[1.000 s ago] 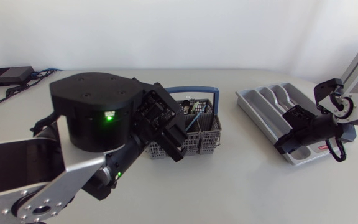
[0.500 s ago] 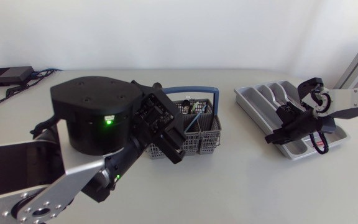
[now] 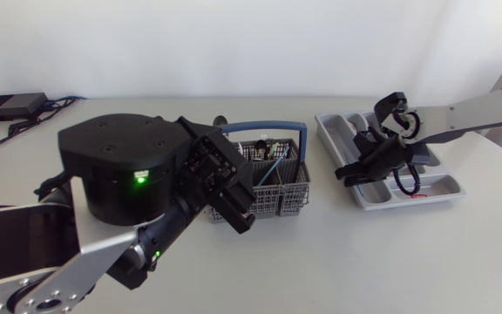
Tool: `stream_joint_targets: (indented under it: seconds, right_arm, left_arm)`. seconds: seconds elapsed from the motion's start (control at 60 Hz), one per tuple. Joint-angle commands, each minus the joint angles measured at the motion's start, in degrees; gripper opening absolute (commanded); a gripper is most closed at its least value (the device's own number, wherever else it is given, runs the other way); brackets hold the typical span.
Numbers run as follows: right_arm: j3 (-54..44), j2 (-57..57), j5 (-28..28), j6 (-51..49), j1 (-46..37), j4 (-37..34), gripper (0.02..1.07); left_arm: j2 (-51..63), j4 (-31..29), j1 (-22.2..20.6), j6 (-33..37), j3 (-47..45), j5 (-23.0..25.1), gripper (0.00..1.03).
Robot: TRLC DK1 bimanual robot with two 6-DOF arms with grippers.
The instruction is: Sort the cutlery from the basket into the organizer compartments.
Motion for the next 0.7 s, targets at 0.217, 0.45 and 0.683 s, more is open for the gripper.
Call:
stream_joint_targets:
  seconds: [0.217, 0.45, 0.683]
  right_arm:
    - [-6.3, -10.1, 0.5, -2.6, 0.8, 0.8, 0.80]
    - [-8.8, -14.1, 0.0, -11.3, -11.9, 1.3, 0.80]
    - [-6.0, -4.1, -2.6, -18.8, -23.7, 6.0, 0.71]
  left_arm:
    - [-0.7, 1.1, 0.1, -1.3, -1.5, 0.5, 0.79]
    - [-0.7, 1.2, -0.2, -1.4, -1.5, 0.5, 0.79]
    - [-0.4, 1.2, -0.6, -1.5, -1.3, 0.5, 0.79]
